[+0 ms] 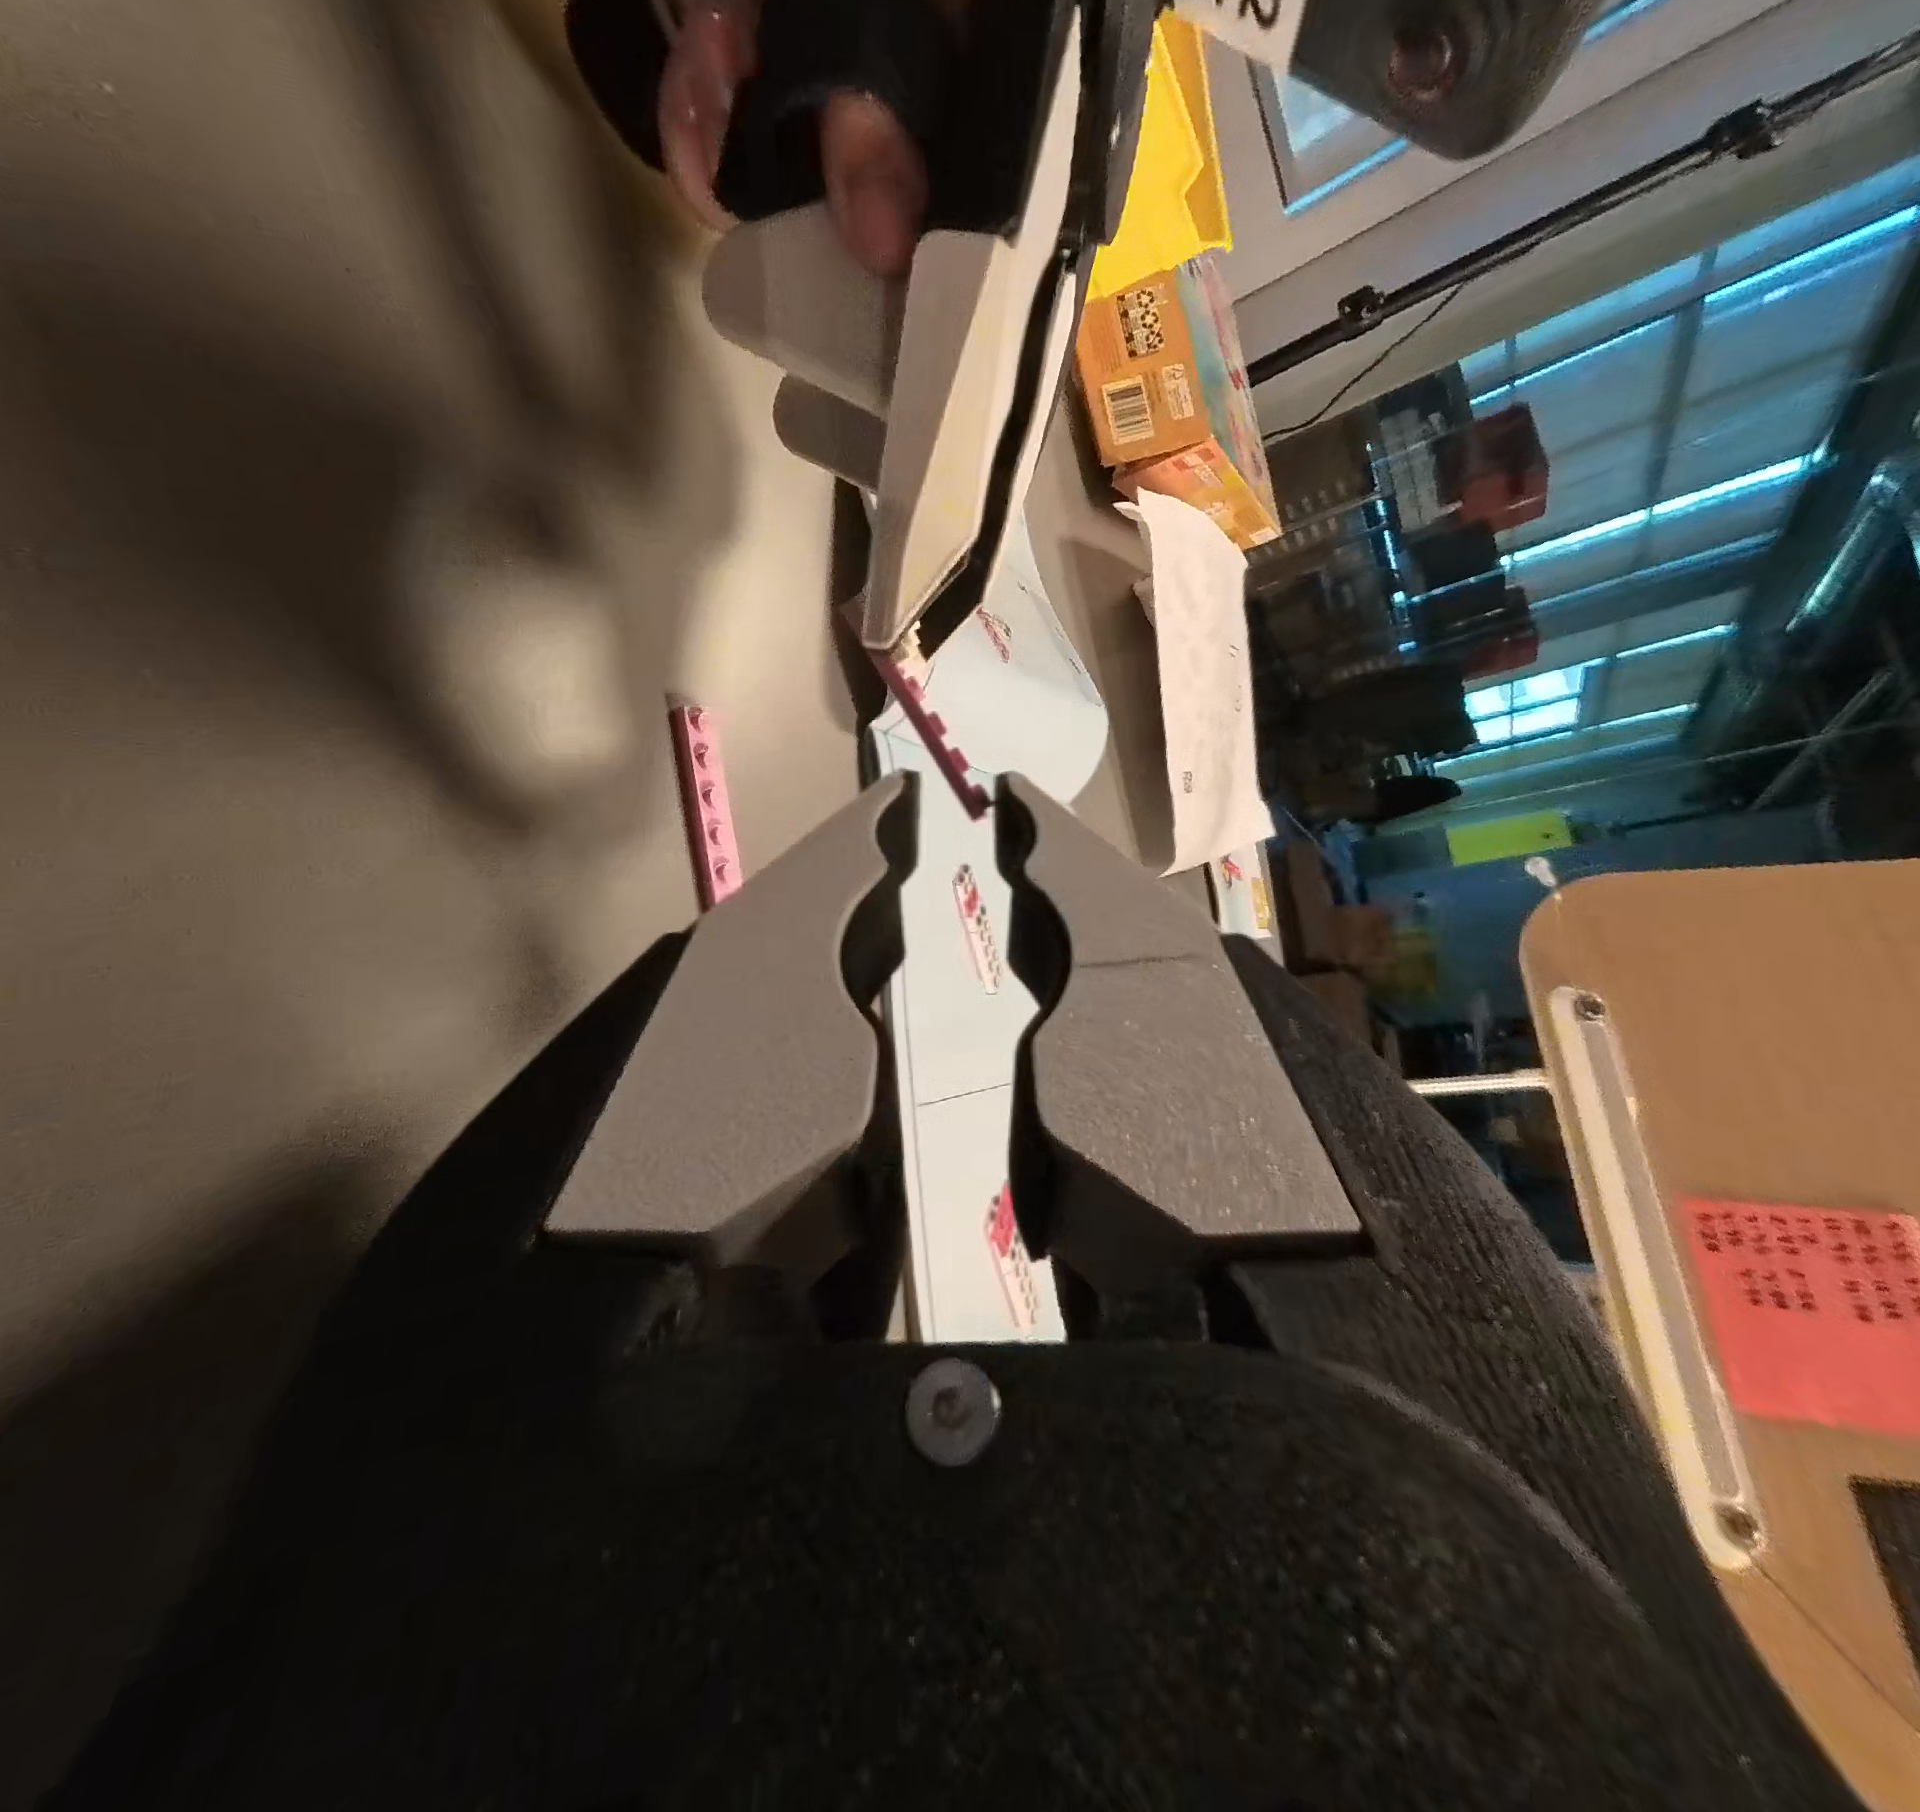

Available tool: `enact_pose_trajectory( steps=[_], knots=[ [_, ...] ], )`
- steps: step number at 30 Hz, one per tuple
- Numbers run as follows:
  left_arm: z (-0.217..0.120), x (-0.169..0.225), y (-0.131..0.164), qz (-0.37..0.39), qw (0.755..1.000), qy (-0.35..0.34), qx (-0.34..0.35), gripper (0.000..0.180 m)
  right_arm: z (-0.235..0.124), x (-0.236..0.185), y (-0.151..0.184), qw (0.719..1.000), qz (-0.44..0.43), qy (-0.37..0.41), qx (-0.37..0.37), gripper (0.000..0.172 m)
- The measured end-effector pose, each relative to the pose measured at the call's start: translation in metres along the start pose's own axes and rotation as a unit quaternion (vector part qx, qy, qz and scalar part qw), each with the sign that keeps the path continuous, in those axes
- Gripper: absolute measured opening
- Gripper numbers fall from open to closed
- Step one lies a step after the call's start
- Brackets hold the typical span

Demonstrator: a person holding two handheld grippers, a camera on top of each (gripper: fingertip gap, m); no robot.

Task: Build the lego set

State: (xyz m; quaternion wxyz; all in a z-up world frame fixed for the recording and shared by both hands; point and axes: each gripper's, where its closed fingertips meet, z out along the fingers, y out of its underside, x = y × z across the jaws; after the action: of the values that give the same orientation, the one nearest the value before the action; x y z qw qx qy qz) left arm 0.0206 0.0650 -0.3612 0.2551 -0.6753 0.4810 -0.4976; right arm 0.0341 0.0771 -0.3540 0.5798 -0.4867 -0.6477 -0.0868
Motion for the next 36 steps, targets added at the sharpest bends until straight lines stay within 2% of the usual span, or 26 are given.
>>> enact_pose_trajectory(
  steps=[4, 7, 9, 11, 15, 18, 21, 23, 25, 28, 33, 36],
  knots=[
    [-0.001, -0.001, -0.002, -0.007, 1.0, 0.001, 0.007, 0.017, 0.0, -0.004, 0.002, 1.0, 0.014, -0.019, -0.006, 0.005],
    [-0.004, 0.003, -0.009, 0.024, 0.999, -0.002, 0.023, 0.045, 0.0, -0.007, 0.0, 0.996, 0.076, -0.049, 0.006, 0.003],
    [-0.006, 0.007, -0.011, 0.083, 0.996, -0.015, 0.026, 0.051, -0.002, -0.01, -0.001, 0.989, 0.124, -0.08, 0.012, 0.003],
    [-0.007, 0.011, -0.01, 0.159, 0.986, -0.043, 0.02, 0.049, -0.003, -0.016, -0.001, 0.979, 0.168, -0.115, 0.017, 0.003],
    [-0.007, 0.016, -0.002, 0.304, 0.948, -0.094, -0.02, 0.026, -0.007, -0.022, -0.003, 0.956, 0.239, -0.167, 0.033, 0.003],
    [-0.005, 0.018, 0.005, 0.361, 0.925, -0.114, -0.045, 0.025, -0.01, -0.027, -0.005, 0.938, 0.28, -0.202, 0.044, 0.003],
    [0.0, 0.017, 0.013, 0.362, 0.923, -0.11, -0.067, 0.026, -0.014, -0.036, -0.008, 0.915, 0.316, -0.248, 0.046, 0.003],
    [0.002, 0.019, 0.017, 0.361, 0.924, -0.098, -0.077, 0.016, -0.016, -0.042, -0.009, 0.904, 0.327, -0.271, 0.042, 0.003],
    [0.003, 0.02, 0.022, 0.353, 0.927, -0.088, -0.089, 0.009, -0.017, -0.045, -0.009, 0.899, 0.331, -0.283, 0.038, 0.003],
    [0.004, 0.016, 0.027, 0.328, 0.935, -0.084, -0.107, 0.009, -0.015, -0.046, -0.008, 0.901, 0.329, -0.282, 0.034, 0.003],
    [-0.001, 0.007, 0.029, 0.224, 0.966, -0.063, -0.111, 0.009, -0.013, -0.03, 0.002, 0.91, 0.341, -0.233, 0.038, 0.025],
    [-0.006, -0.001, 0.031, 0.171, 0.977, -0.054, -0.114, 0.009, -0.011, -0.034, 0.013, 0.906, 0.352, -0.234, 0.018, 0.024]
  ],
)
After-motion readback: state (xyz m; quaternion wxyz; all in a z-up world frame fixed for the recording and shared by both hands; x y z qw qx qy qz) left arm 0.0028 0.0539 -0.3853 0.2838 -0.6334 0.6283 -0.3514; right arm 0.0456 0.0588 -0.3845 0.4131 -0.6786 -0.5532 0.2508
